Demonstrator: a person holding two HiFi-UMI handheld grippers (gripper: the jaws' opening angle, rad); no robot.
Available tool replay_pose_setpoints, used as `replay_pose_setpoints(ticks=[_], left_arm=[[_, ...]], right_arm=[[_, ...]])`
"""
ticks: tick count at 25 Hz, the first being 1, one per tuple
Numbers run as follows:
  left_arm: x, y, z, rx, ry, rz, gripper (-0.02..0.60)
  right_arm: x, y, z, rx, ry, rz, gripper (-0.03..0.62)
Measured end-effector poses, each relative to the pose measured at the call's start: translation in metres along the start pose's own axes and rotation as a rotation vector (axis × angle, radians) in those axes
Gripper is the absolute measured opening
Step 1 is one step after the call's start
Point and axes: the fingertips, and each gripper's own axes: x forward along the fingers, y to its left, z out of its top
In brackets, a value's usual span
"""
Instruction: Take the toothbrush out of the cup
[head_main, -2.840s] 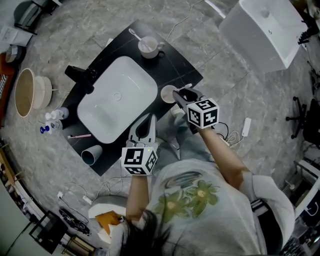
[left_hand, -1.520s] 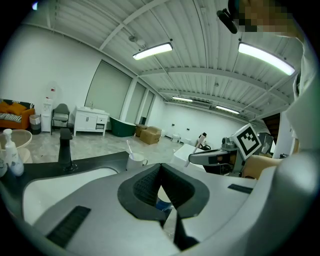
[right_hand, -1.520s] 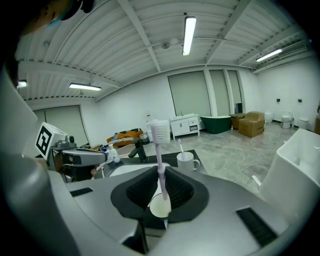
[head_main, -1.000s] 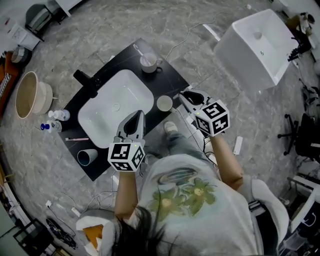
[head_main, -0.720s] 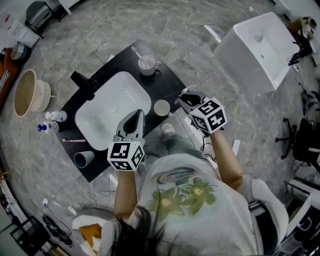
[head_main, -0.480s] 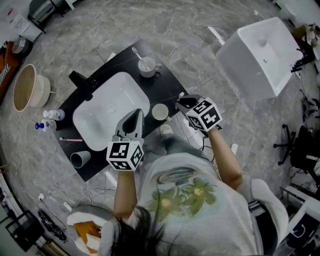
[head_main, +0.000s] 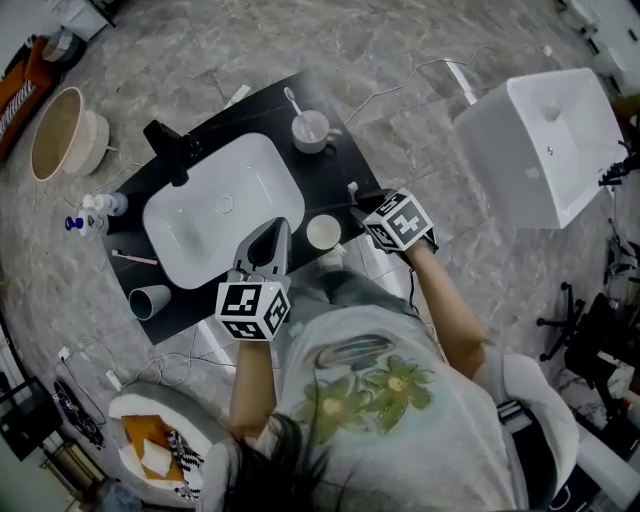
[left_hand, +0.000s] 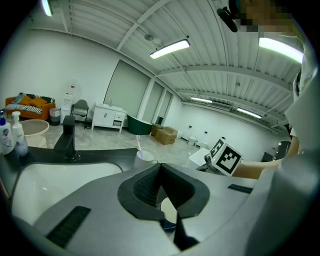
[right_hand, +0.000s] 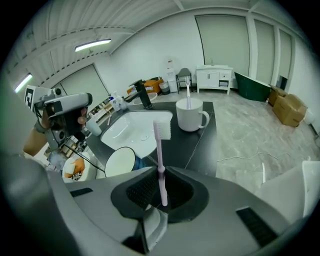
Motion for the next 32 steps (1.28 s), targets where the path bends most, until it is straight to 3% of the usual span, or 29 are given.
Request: replay_pose_setpoints(ticks=[11, 19, 32], left_arm=[[0.016, 0.025, -0.008, -0.041, 0.029, 0.069, 0.017], [0.027, 0.041, -0.012, -0.071, 0.040, 0.110, 0.017], [0.047, 0.051, -0.024, -0.106, 0.079, 0.140, 0.017]], right_arm=[[0.048, -0.007, 0.028, -0.048, -0.014, 0.088, 0.071], [0.088, -0.017, 0.028, -0.030, 0.065, 0.170, 0.071], [0.115, -0.021, 0.020, -0.036, 0.135, 0.210, 0.071]])
